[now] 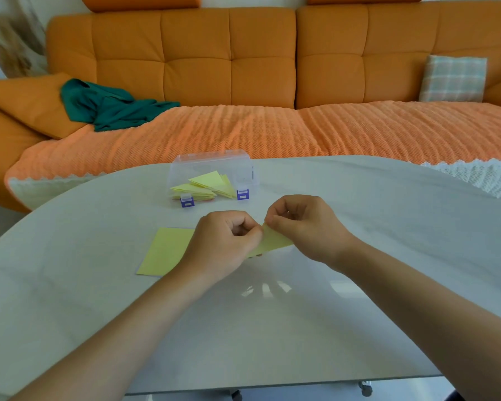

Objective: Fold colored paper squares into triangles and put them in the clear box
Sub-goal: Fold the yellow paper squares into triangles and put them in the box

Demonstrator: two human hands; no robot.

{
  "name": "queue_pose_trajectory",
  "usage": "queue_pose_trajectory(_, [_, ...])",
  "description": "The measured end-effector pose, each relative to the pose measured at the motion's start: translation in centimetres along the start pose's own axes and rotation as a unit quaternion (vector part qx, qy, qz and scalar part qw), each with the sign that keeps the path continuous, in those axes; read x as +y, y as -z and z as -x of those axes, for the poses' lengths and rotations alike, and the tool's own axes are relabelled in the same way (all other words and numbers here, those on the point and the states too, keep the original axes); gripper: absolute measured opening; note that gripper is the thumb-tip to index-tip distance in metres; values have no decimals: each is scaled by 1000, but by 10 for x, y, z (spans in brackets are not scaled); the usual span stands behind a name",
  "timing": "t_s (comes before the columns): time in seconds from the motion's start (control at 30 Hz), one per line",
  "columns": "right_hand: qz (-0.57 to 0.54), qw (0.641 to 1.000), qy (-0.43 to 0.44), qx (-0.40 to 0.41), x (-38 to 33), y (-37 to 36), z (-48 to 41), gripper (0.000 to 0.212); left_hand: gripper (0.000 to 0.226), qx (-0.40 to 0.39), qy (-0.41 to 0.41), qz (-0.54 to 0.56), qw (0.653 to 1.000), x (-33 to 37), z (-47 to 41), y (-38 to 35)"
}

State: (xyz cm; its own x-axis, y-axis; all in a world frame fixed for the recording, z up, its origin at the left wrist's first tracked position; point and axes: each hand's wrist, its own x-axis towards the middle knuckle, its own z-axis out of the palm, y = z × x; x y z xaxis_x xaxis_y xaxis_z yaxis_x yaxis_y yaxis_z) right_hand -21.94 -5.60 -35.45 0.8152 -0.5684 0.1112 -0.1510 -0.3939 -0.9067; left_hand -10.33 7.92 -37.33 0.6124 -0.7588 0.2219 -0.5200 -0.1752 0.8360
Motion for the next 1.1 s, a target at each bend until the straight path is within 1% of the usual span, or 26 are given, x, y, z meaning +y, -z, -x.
queue_pose_trajectory(0.1, [-47, 997, -25, 54, 1, 5, -4, 17, 15, -43, 27, 20, 999, -2, -2, 8])
queue_pose_trajectory(0.2, [-65, 992, -42, 99, 1, 10, -8, 17, 12, -65, 27, -49, 996, -12, -5, 19])
queue_pose_trajectory(0.27, [-69, 990, -44, 114, 1, 12, -9, 18, 15, -51, 26, -84, 995, -19, -6, 25])
queue_pose_trajectory(0.33, [-71, 990, -44, 112, 0, 13, -10, 17, 16, -16, 24, -52, 998, -21, -7, 27])
queue_pose_trajectory(0.4, [-82, 991, -42, 93, -1, 9, -10, 17, 13, 9, 5, -3, 1000, -17, -8, 24])
queue_pose_trajectory(0.47, [-90, 993, -36, 72, -1, 1, -10, 18, 25, 1, -17, 10, 1000, -14, -8, 19])
queue_pose_trajectory(0.5, [-90, 993, -32, 66, -1, -3, -9, 18, 24, -9, -18, 15, 1000, -13, -9, 16])
queue_pose_trajectory(0.57, [-86, 994, -23, 62, 0, -10, -8, 15, 8, -17, -8, 41, 999, -14, -11, 15])
queue_pose_trajectory(0.6, [-85, 994, -20, 60, 0, -13, -7, 13, 8, -12, -5, 55, 998, -15, -12, 17])
queue_pose_trajectory(0.63, [-86, 995, -20, 56, 1, -14, -7, 11, 14, -7, -6, 64, 998, -17, -14, 19])
queue_pose_trajectory(0.7, [-67, 996, -23, 47, 3, -15, -6, 11, 19, -6, -13, 59, 998, -20, -17, 26])
queue_pose_trajectory(0.8, [-38, 998, -31, 50, 4, -17, -10, 13, 21, -22, -26, 9, 999, -23, -20, 37])
queue_pose_trajectory(0.9, [-31, 995, -29, 87, 1, -20, -21, 14, 21, -45, -34, -84, 995, -29, -26, 54])
queue_pose_trajectory(1.0, [-23, 990, -23, 135, -7, -22, -41, 14, 20, -9, -29, -166, 986, -42, -36, 80])
queue_pose_trajectory(1.1, [-26, 989, -10, 145, -18, -29, -70, 9, 20, 56, -8, -187, 981, -57, -46, 104])
